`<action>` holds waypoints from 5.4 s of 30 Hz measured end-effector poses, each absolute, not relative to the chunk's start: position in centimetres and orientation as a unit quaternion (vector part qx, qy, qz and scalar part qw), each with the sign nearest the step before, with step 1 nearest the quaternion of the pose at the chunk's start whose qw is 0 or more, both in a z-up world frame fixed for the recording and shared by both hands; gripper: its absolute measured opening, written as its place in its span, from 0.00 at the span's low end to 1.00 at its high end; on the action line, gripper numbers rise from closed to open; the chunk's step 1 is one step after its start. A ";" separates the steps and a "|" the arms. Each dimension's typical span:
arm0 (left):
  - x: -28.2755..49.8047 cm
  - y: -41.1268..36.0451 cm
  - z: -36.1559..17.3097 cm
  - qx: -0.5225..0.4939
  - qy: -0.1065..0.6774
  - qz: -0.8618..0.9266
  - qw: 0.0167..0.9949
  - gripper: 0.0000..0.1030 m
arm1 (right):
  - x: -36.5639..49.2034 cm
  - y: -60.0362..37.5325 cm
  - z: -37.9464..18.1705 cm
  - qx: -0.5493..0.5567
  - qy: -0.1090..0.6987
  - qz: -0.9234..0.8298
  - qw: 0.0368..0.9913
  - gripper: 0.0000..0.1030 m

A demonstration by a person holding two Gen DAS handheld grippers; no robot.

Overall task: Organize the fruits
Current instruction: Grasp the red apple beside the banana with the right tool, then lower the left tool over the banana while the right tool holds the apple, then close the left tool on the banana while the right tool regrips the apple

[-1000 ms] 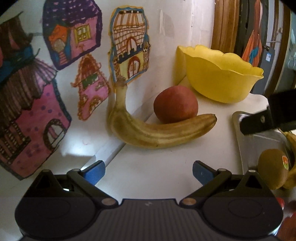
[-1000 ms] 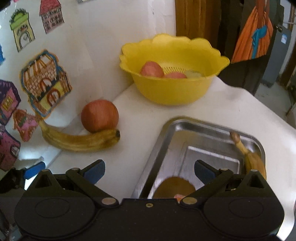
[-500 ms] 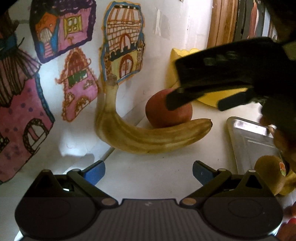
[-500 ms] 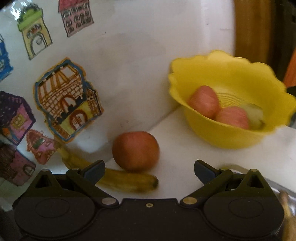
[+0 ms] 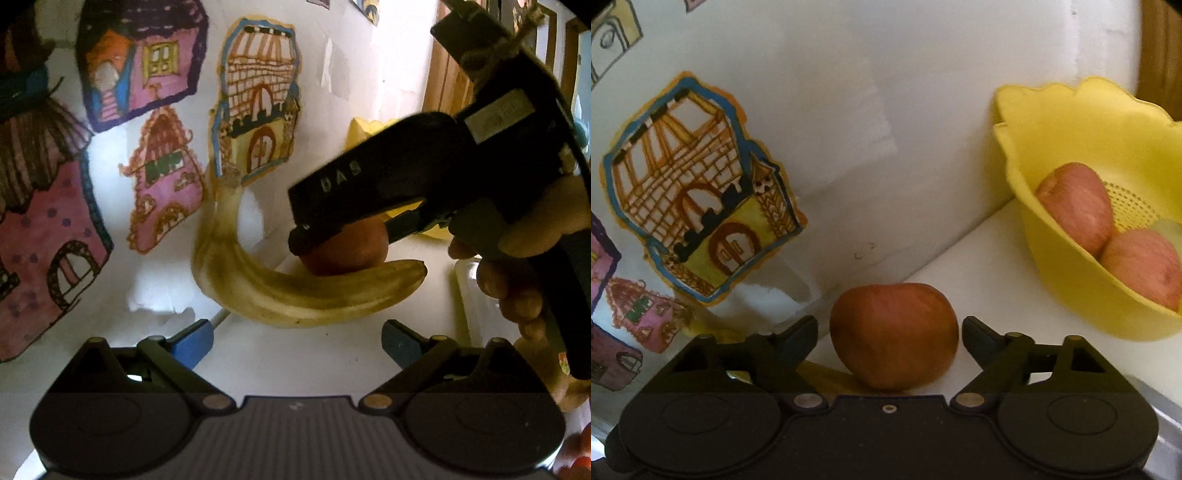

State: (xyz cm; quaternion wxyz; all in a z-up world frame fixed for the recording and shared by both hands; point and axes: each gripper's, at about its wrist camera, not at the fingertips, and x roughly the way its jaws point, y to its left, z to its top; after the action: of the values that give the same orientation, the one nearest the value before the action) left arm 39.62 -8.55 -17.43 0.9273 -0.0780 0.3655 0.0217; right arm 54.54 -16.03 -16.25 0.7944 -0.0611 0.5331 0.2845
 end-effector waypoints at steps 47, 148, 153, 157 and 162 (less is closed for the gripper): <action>32.2 -6.7 -16.9 -0.032 0.413 -0.005 0.910 0.92 | 46.8 -20.4 -15.6 -0.070 0.514 0.254 0.816 0.72; 34.9 -9.5 -15.9 0.086 0.432 -0.103 0.892 0.47 | 47.3 -19.2 -17.2 -0.065 0.521 0.220 0.822 0.73; 34.5 -9.3 -15.9 0.079 0.431 -0.102 0.893 0.45 | 47.1 -19.4 -17.0 -0.065 0.519 0.220 0.824 0.72; 33.9 -8.8 -15.8 0.067 0.433 -0.096 0.894 0.42 | 46.5 -19.8 -16.6 -0.057 0.513 0.221 0.827 0.72; 33.7 -7.9 -15.6 0.022 0.438 -0.088 0.895 0.39 | 45.7 -20.6 -15.3 -0.049 0.499 0.228 0.835 0.72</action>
State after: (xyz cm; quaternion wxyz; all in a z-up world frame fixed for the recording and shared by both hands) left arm 33.71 -7.92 -15.60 0.8946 0.0223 0.4376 -0.0878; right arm 45.68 -20.60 -15.32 0.8346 -0.0492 0.4990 0.2279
